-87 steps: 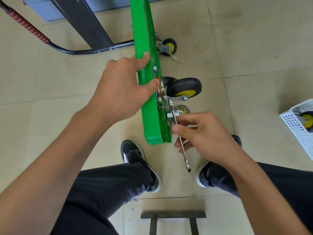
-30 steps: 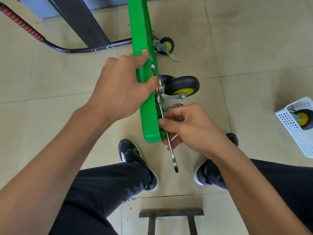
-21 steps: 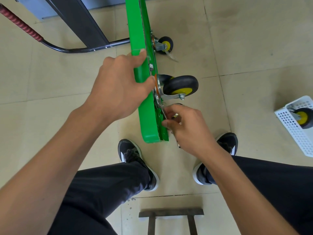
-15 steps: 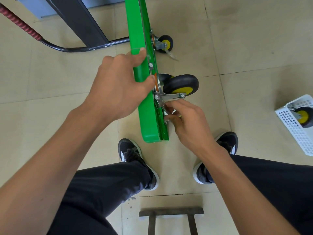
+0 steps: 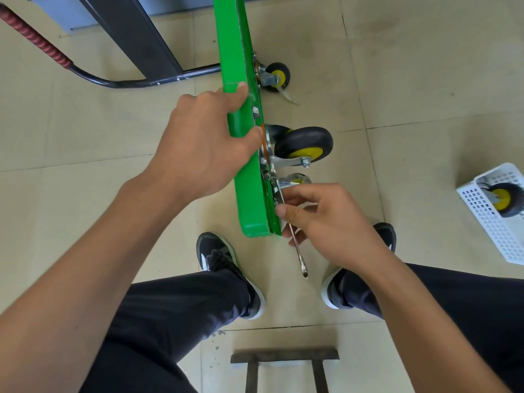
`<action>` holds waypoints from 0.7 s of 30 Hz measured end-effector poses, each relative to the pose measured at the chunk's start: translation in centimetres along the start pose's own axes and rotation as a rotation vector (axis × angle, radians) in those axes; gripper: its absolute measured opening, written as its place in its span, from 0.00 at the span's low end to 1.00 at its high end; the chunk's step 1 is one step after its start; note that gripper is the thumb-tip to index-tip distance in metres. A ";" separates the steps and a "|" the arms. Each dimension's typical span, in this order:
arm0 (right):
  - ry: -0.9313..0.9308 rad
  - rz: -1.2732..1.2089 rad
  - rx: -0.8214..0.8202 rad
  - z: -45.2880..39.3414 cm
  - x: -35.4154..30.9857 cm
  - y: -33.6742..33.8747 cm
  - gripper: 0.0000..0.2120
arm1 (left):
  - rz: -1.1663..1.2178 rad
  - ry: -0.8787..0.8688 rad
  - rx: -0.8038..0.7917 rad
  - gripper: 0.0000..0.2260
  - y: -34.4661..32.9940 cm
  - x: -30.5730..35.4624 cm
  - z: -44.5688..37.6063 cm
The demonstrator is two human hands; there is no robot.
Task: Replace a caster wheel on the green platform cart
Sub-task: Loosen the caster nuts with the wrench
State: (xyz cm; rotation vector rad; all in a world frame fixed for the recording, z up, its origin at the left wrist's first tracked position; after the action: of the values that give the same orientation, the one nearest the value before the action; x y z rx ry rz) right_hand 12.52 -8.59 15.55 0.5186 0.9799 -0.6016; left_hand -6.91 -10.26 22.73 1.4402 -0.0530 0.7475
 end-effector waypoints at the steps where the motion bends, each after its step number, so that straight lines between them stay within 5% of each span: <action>1: -0.015 -0.013 -0.018 0.0 -0.2 -0.2 0.06 | -0.002 -0.002 0.004 0.30 0.0 0.0 0.0; 21: -0.085 -0.182 -0.115 0.0 -2.1 -0.5 0.07 | -0.016 -0.002 0.017 0.30 0.0 0.6 0.2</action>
State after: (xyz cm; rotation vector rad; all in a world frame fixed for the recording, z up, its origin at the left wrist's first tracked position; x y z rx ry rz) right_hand 11.28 -8.42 17.34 0.3014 0.9813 -0.7199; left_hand -6.36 -10.21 23.03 1.4560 -0.0364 0.7350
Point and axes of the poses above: each hand's wrist, its own z-axis away from the middle knuckle, its own y-axis out of the back of the hand, x = y × z, the point moved 2 cm from there along -z, towards the middle knuckle, and after that the axes turned 1 degree about -x, right-handed, at the moved point
